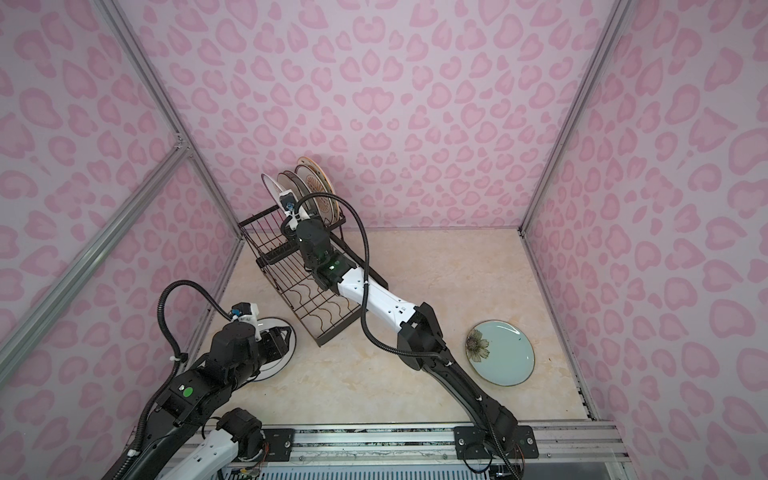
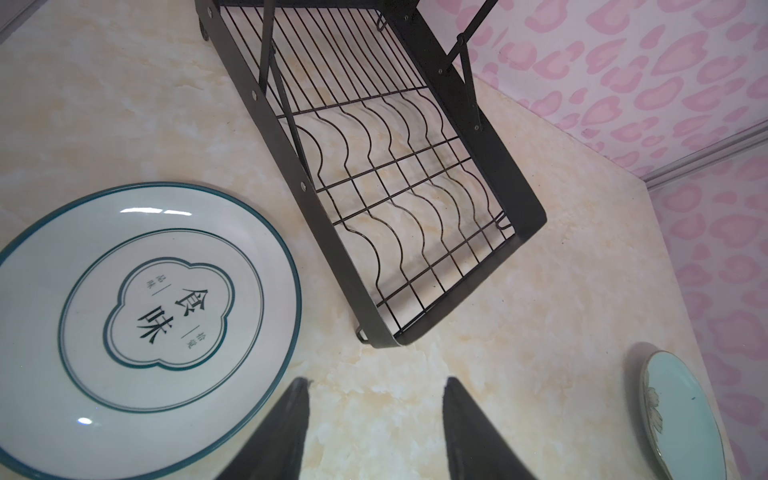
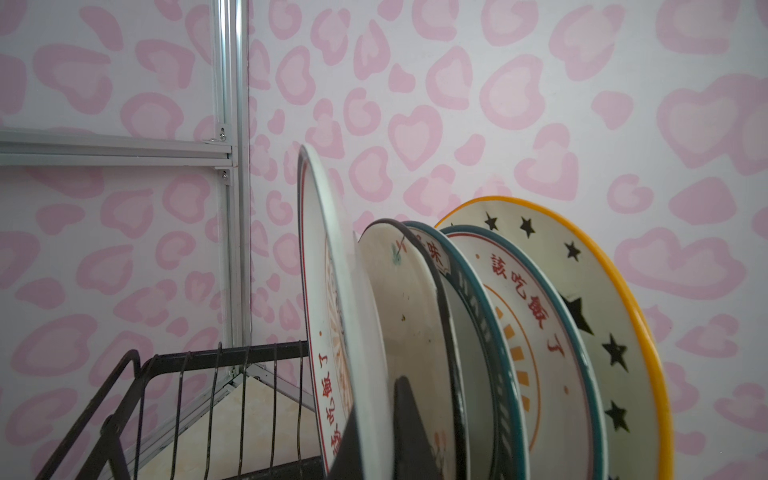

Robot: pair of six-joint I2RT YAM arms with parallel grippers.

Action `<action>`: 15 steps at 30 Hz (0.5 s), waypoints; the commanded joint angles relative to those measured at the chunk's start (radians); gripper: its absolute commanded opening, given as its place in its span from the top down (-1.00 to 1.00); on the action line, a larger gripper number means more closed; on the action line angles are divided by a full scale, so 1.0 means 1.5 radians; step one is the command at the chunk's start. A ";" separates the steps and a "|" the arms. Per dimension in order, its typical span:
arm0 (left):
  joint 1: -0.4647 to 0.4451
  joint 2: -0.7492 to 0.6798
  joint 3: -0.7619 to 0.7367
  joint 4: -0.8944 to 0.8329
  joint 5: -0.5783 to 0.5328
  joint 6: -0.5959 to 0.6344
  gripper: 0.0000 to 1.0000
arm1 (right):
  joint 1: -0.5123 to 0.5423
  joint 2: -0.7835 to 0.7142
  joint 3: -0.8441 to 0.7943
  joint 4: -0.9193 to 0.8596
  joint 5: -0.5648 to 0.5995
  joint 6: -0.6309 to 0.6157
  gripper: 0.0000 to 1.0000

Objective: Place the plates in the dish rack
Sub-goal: 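Lower the sunburst plate into the upper tier in front of the other plates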

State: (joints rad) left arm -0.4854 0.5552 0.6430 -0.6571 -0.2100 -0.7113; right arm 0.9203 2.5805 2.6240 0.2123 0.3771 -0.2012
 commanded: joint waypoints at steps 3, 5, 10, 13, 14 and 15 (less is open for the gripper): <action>0.000 -0.010 0.005 -0.008 -0.015 0.000 -0.09 | 0.002 0.027 0.023 0.048 0.009 0.010 1.00; 0.000 -0.013 0.002 -0.008 -0.017 0.001 -0.10 | 0.001 0.032 0.025 0.048 0.011 0.012 1.00; 0.000 -0.014 -0.001 -0.008 -0.018 0.000 -0.10 | 0.001 0.039 0.025 0.047 0.014 0.016 1.00; 0.000 -0.014 -0.003 -0.008 -0.020 0.000 -0.10 | 0.001 0.042 0.025 0.046 0.015 0.017 1.00; 0.000 -0.014 -0.004 -0.006 -0.021 0.000 -0.10 | 0.002 0.042 0.025 0.046 0.017 0.017 1.00; 0.000 -0.016 -0.005 -0.007 -0.021 0.000 -0.10 | 0.002 0.043 0.025 0.046 0.018 0.017 1.00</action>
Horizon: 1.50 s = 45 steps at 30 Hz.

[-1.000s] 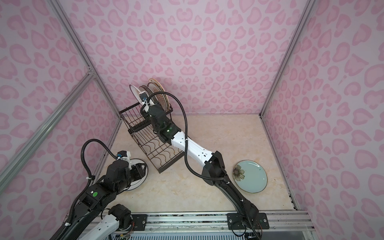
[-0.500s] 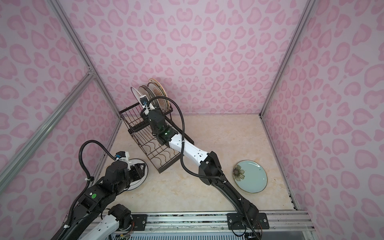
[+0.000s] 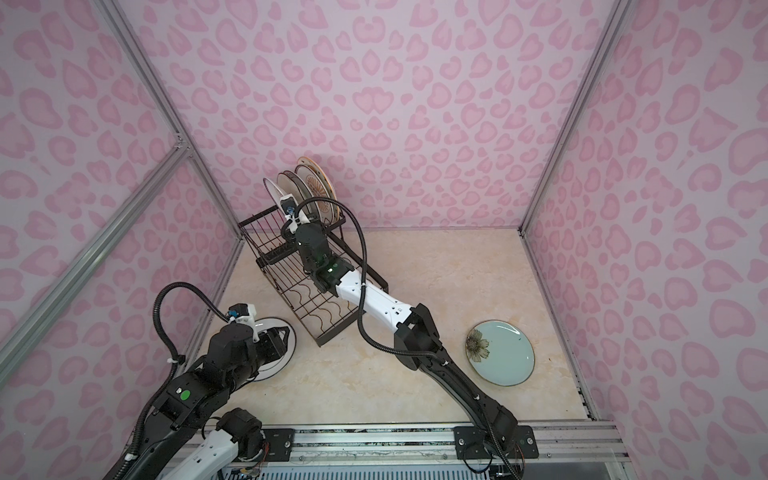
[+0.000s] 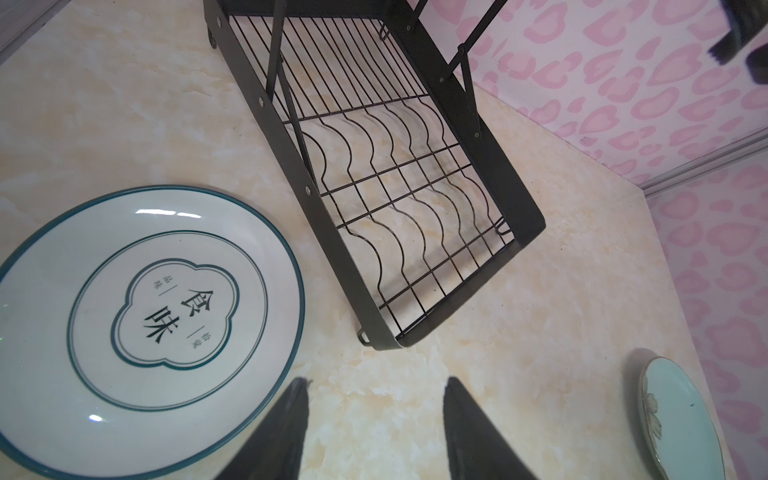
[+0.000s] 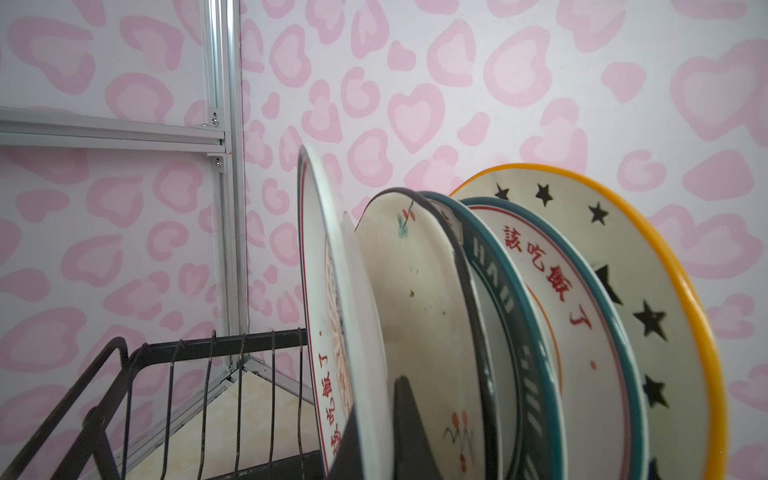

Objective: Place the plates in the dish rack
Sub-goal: 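Lower the sunburst plate into the upper tier in front of the other plates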

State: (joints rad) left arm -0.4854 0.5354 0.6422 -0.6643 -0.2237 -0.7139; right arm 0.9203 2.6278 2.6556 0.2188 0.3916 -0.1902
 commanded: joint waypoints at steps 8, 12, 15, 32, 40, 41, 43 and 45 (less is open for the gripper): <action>0.000 -0.003 -0.010 -0.003 -0.014 0.002 -0.11 | 0.001 0.020 0.004 0.041 0.016 0.013 1.00; 0.000 -0.003 -0.010 -0.004 -0.012 0.002 -0.10 | 0.002 0.023 0.004 0.041 0.027 0.014 1.00; 0.000 -0.004 -0.009 -0.004 -0.012 0.004 -0.11 | 0.002 0.026 0.005 0.043 0.032 0.017 1.00; 0.000 -0.014 -0.006 -0.015 -0.021 0.005 -0.11 | 0.002 0.036 0.010 0.043 0.032 0.030 0.98; 0.000 -0.013 -0.008 -0.014 -0.020 0.005 -0.11 | 0.001 0.037 0.011 0.037 0.028 0.032 0.88; 0.000 -0.013 -0.008 -0.013 -0.020 0.005 -0.11 | 0.002 0.037 0.011 0.035 0.028 0.033 0.88; 0.000 -0.013 -0.009 -0.014 -0.020 0.003 -0.12 | 0.001 0.036 0.011 0.032 0.028 0.033 0.87; 0.001 -0.014 -0.011 -0.013 -0.020 0.004 -0.12 | 0.001 0.038 0.011 0.031 0.028 0.034 0.86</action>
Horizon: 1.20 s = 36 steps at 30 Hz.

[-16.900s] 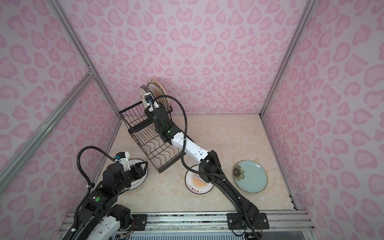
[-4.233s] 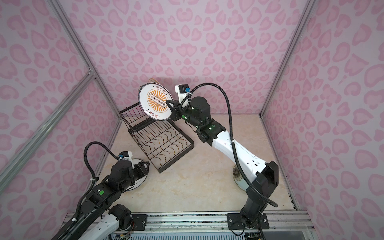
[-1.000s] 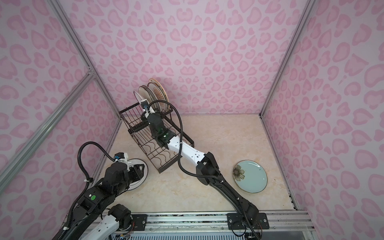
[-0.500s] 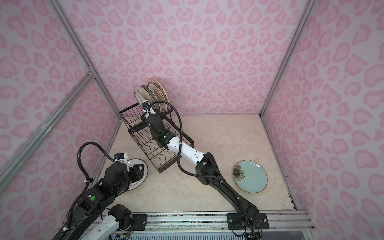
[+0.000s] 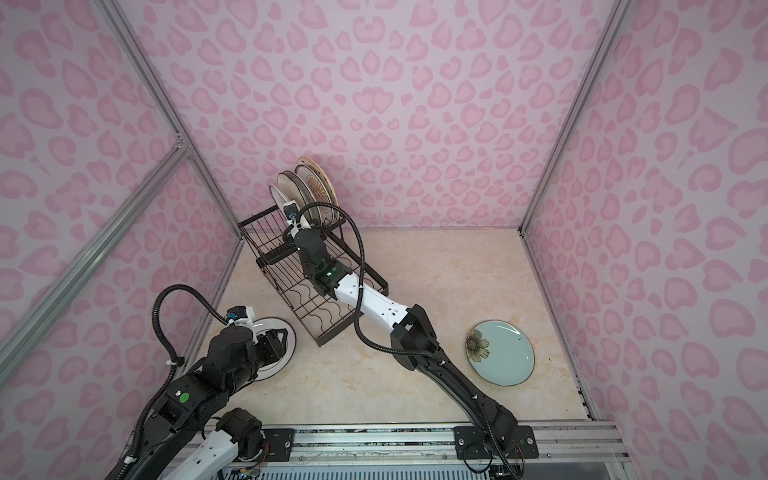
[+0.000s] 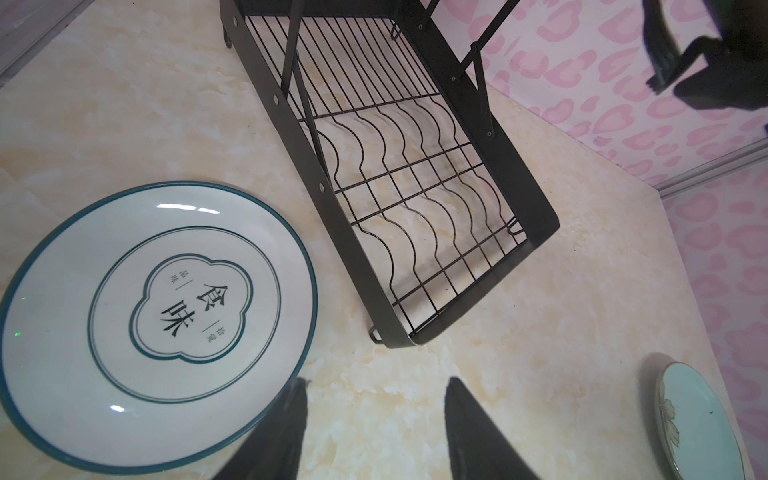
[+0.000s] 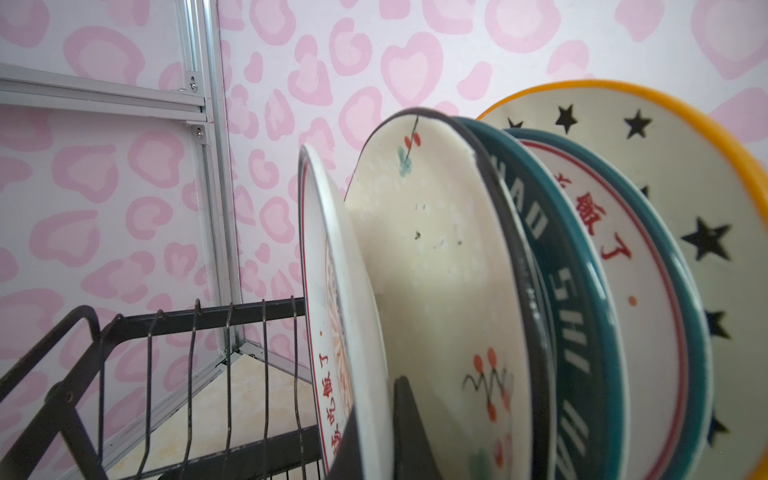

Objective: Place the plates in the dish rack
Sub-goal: 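Lower the sunburst plate into the upper tier in front of the other plates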

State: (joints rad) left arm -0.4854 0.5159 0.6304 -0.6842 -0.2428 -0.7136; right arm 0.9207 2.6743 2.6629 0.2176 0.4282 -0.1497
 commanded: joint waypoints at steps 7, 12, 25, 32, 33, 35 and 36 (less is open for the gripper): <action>0.000 -0.005 -0.003 -0.002 -0.008 0.003 -0.11 | 0.002 0.008 0.006 0.032 0.007 0.005 0.80; 0.000 -0.008 -0.002 -0.006 -0.009 0.003 -0.12 | 0.002 0.010 0.006 0.033 0.009 0.006 0.72; 0.000 -0.018 -0.001 -0.013 -0.013 0.003 -0.13 | 0.004 0.009 0.006 0.035 0.010 0.001 0.61; 0.000 -0.022 -0.001 -0.014 -0.012 0.003 -0.12 | 0.005 0.005 0.006 0.034 0.016 -0.009 0.51; 0.000 -0.022 -0.001 -0.013 -0.013 0.003 -0.13 | 0.005 0.005 0.006 0.034 0.016 -0.009 0.50; 0.000 -0.023 -0.003 -0.013 -0.012 0.003 -0.13 | 0.006 0.003 0.006 0.031 0.017 -0.010 0.48; 0.000 -0.023 -0.003 -0.013 -0.011 0.002 -0.13 | 0.006 0.002 0.005 0.028 0.018 -0.011 0.46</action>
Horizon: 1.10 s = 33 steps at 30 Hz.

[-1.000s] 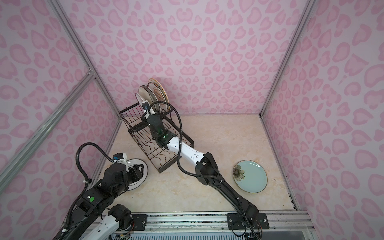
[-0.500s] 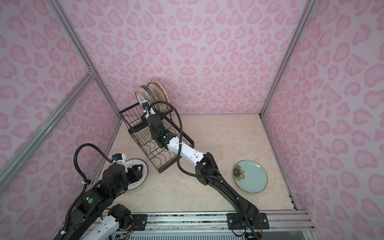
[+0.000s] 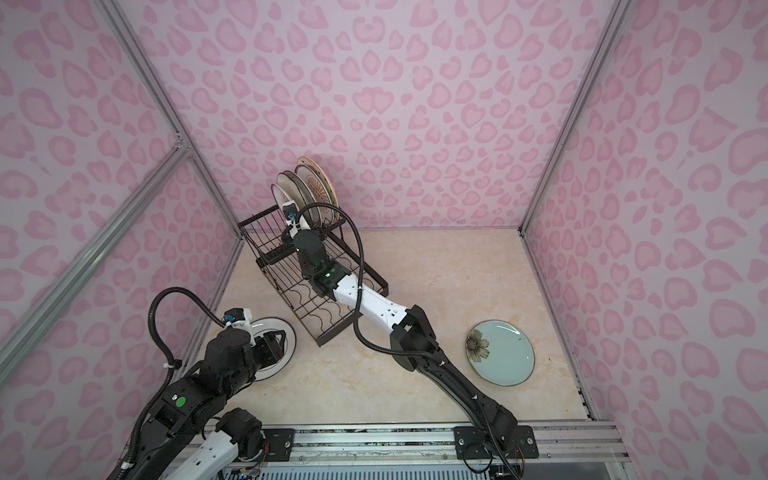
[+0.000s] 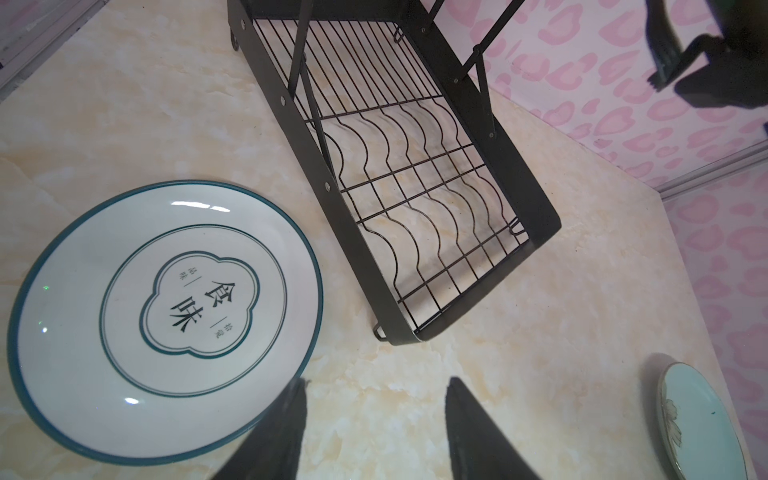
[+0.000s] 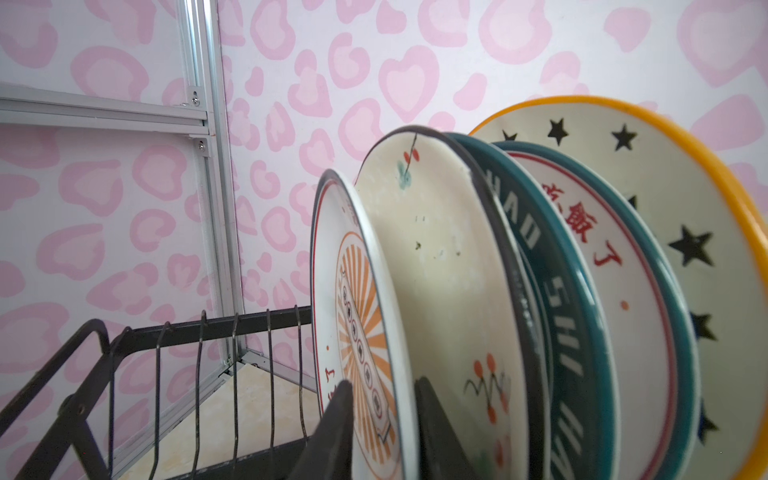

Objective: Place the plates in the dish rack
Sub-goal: 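Lower the sunburst plate into the upper tier in front of the other plates, then open the right gripper and lift it off the seated sunburst plate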

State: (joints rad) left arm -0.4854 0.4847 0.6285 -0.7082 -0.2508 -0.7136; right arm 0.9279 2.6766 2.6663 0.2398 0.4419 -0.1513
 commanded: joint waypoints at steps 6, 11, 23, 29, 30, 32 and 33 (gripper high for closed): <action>0.000 -0.010 -0.001 0.003 -0.001 0.000 -0.13 | 0.003 -0.008 0.001 0.003 0.012 -0.021 0.41; 0.000 -0.020 -0.001 0.000 0.001 -0.002 -0.13 | 0.005 -0.019 -0.008 0.000 0.019 -0.026 0.33; 0.000 -0.015 0.009 -0.001 0.003 -0.002 -0.13 | 0.008 -0.067 -0.054 0.009 0.018 -0.040 0.11; 0.000 -0.009 0.022 0.000 0.001 -0.008 -0.13 | 0.012 -0.128 -0.092 -0.013 -0.004 -0.039 0.08; 0.000 -0.008 0.026 -0.001 0.002 -0.006 -0.13 | 0.012 -0.146 -0.110 -0.009 -0.005 -0.039 0.06; 0.000 0.000 0.033 0.000 0.003 -0.002 -0.13 | 0.013 -0.183 -0.151 0.002 -0.007 -0.038 0.05; 0.001 0.003 0.036 0.001 0.003 0.000 -0.13 | 0.013 -0.205 -0.174 0.005 -0.010 -0.038 0.04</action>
State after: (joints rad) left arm -0.4854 0.4797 0.6640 -0.7109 -0.2455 -0.7181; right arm 0.9436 2.4134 2.4573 0.2195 0.4412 -0.2024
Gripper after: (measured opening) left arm 0.563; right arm 0.477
